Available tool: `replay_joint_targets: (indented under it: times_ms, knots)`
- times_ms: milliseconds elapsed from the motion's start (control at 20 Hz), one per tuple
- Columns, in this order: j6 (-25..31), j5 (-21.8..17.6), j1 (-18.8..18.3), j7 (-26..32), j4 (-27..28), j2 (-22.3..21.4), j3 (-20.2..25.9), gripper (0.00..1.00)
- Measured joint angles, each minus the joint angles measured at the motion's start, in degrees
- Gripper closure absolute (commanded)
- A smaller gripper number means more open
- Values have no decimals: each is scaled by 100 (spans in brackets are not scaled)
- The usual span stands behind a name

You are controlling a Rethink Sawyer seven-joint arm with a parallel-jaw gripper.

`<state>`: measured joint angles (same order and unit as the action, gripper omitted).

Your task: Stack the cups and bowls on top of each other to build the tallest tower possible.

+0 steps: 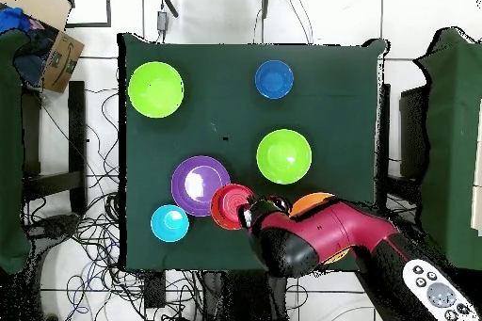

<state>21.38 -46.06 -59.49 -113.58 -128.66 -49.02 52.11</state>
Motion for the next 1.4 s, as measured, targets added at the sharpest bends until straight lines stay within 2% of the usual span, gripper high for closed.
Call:
replay_joint_targets:
  times_ms: [750,1400]
  knots:
    - [0,-1,-9,0,55,-1,119,100]
    - [0,-220,-238,0,77,125,116,100]
